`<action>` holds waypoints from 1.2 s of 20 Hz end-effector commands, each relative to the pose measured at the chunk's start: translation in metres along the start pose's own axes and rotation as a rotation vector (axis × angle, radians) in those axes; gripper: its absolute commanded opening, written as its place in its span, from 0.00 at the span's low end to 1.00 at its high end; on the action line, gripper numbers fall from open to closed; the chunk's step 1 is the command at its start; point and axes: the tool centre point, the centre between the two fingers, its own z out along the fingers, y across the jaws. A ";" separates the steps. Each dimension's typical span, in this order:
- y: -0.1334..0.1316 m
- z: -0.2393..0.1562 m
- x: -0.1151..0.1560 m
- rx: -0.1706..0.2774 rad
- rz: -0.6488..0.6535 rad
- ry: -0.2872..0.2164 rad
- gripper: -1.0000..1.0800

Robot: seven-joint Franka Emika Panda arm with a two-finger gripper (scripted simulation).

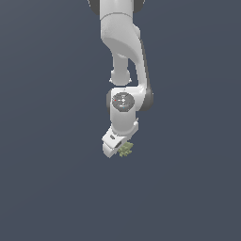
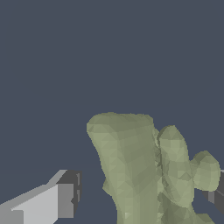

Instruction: Pick up the object and move it to a goal position.

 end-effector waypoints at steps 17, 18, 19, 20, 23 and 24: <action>-0.002 -0.011 0.004 -0.001 0.000 0.001 0.00; -0.003 -0.016 0.005 -0.001 0.000 0.001 0.00; -0.005 -0.021 0.006 -0.001 0.000 0.001 0.00; -0.006 -0.027 0.008 -0.001 0.000 0.001 0.00; -0.012 -0.048 0.014 -0.002 0.000 0.001 0.00; -0.014 -0.056 0.016 -0.002 0.000 0.001 0.00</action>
